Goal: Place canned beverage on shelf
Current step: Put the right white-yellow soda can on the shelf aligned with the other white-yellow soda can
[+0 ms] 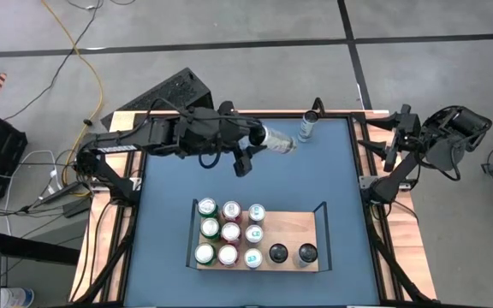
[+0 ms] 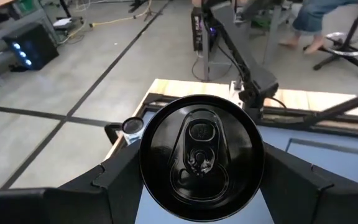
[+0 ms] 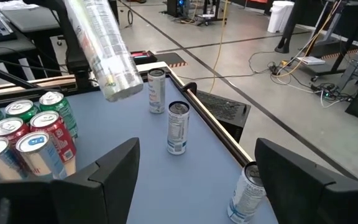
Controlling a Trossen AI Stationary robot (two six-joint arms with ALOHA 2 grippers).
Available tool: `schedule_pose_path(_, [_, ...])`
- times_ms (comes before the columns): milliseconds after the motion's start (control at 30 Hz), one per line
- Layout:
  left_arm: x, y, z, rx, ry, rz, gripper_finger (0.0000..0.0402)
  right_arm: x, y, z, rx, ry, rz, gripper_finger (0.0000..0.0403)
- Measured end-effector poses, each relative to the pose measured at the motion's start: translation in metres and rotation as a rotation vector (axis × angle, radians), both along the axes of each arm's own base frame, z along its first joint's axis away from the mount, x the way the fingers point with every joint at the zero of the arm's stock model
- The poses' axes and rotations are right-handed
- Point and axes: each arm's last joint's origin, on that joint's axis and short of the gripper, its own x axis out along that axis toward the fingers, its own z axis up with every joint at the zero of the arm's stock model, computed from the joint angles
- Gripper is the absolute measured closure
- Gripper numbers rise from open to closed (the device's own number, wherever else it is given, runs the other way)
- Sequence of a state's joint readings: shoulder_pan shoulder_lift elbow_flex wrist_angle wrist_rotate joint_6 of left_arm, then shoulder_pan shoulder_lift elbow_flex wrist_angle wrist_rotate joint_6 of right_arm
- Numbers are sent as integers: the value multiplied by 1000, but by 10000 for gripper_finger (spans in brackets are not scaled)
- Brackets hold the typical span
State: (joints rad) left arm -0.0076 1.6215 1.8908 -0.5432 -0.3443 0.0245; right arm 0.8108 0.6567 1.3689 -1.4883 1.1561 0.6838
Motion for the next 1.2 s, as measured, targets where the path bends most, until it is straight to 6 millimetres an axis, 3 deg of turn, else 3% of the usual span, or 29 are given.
schedule_pose_path(567, [7, -36, 1, 129, -19, -36, 150, 0, 0, 0, 68, -31, -19, 102])
schedule_pose_path(767, [36, -57, -31, 113, 78, -112, 150, 0, 0, 0, 76, -32, -19, 102])
schedule_pose_path(1200, [71, -83, -54, -3, 321, -187, 150, 0, 0, 0, 122, -54, -35, 102])
